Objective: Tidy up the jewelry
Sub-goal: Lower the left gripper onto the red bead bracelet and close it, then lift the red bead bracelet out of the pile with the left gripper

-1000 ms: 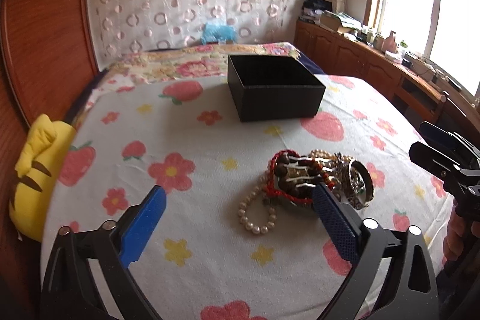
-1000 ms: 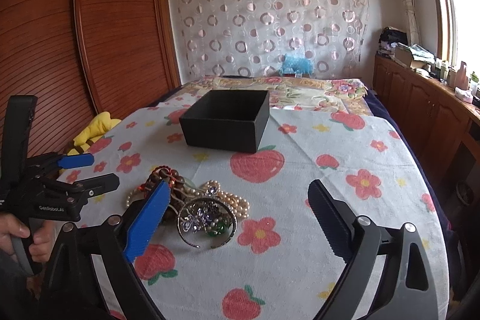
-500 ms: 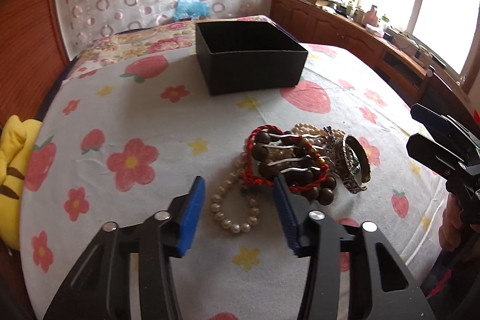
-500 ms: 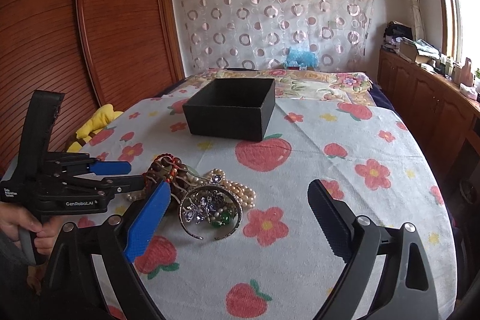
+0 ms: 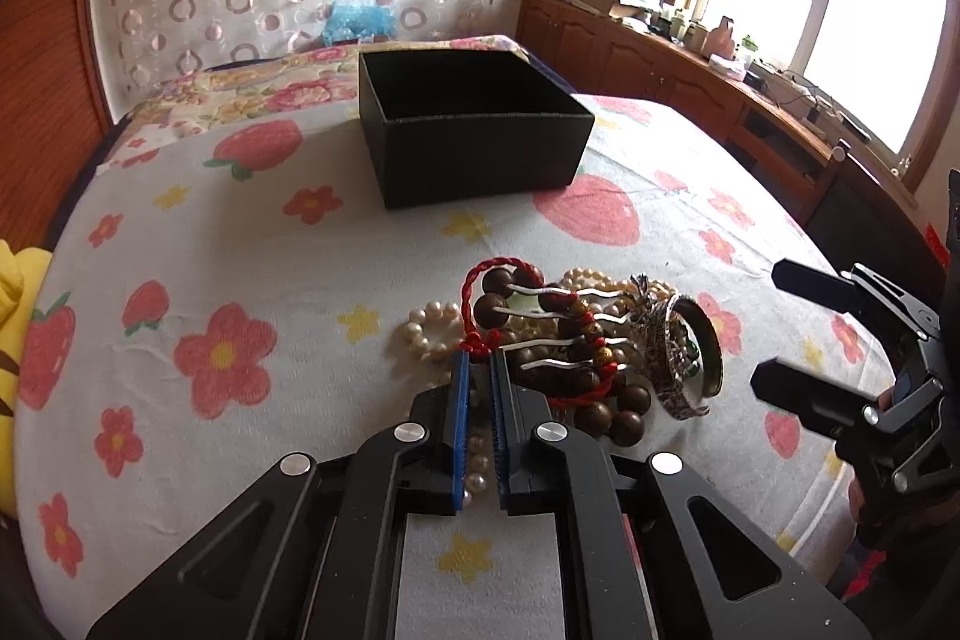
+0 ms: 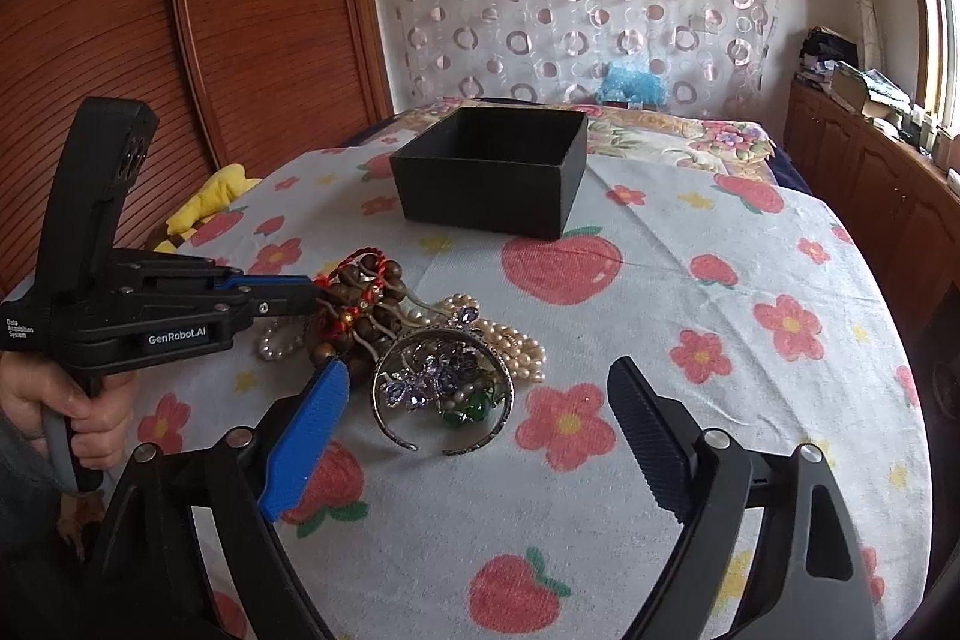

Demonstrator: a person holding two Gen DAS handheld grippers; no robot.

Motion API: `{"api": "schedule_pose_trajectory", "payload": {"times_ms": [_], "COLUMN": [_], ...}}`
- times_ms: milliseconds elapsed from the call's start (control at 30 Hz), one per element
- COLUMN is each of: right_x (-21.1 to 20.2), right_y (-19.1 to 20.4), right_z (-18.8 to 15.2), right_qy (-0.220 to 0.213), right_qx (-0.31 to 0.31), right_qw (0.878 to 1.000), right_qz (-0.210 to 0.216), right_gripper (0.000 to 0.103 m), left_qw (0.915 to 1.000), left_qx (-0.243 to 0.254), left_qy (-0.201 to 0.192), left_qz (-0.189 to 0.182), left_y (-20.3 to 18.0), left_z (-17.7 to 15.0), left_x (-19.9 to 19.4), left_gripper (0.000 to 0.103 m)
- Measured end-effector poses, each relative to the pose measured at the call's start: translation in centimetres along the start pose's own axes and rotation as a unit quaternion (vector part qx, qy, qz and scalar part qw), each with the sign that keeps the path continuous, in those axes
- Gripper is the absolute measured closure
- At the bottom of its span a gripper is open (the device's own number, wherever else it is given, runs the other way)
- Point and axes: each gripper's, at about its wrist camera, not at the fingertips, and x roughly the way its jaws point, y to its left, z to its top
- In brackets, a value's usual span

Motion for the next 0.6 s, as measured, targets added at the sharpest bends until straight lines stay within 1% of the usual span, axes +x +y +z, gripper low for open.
{"api": "schedule_pose_trajectory", "payload": {"times_ms": [33, 200, 267, 367, 433, 467, 500, 533, 567, 600], "right_x": [0.0, 0.2, 0.2, 0.2, 0.1, 0.1, 0.2, 0.1, 0.2, 0.2], "right_y": [0.0, 0.0, 0.0, 0.1, 0.1, 0.1, 0.1, 0.1, 0.1, 0.1], "right_z": [0.0, -0.1, -0.1, -0.2, -0.3, -0.3, -0.3, -0.3, -0.3, -0.3], "right_qy": [0.001, 0.006, 0.007, 0.008, 0.008, 0.008, 0.008, 0.008, 0.008, 0.008], "right_qx": [-0.001, -0.001, -0.001, -0.003, -0.003, -0.004, -0.003, -0.003, -0.003, -0.003], "right_qw": [1.0, 1.0, 1.0, 1.0, 1.0, 1.0, 1.0, 1.0, 1.0, 1.0], "right_qz": [0.001, 0.002, 0.003, 0.004, 0.005, 0.005, 0.004, 0.004, 0.004, 0.004], "right_gripper": [0.013, 0.013, 0.013, 0.013, 0.013, 0.013, 0.013, 0.013, 0.013, 0.013], "left_qw": [1.0, 0.9994, 0.9992, 0.9991, 0.9993, 0.9993, 0.9993, 0.9991, 0.999, 0.9991], "left_qx": [-0.001, -0.007, -0.008, -0.016, -0.024, -0.027, -0.034, -0.038, -0.039, -0.04], "left_qy": [-0.005, -0.033, -0.039, -0.037, -0.027, -0.023, -0.018, -0.019, -0.02, -0.017], "left_qz": [-0.001, 0.005, 0.005, 0.013, 0.012, 0.009, 0.005, 0.001, -0.003, -0.006], "left_y": [0.0, 0.1, 0.3, 0.7, 1.0, 1.2, 1.2, 1.3, 1.4, 1.4], "left_z": [0.1, 0.7, 1.0, 1.3, 1.3, 1.3, 1.3, 1.3, 1.4, 1.4], "left_x": [-0.2, -1.8, -2.3, -2.2, -1.6, -1.5, -1.2, -1.0, -0.9, -0.6], "left_gripper": [0.103, 0.103, 0.103, 0.103, 0.103, 0.096, 0.081, 0.074, 0.07, 0.07]}}
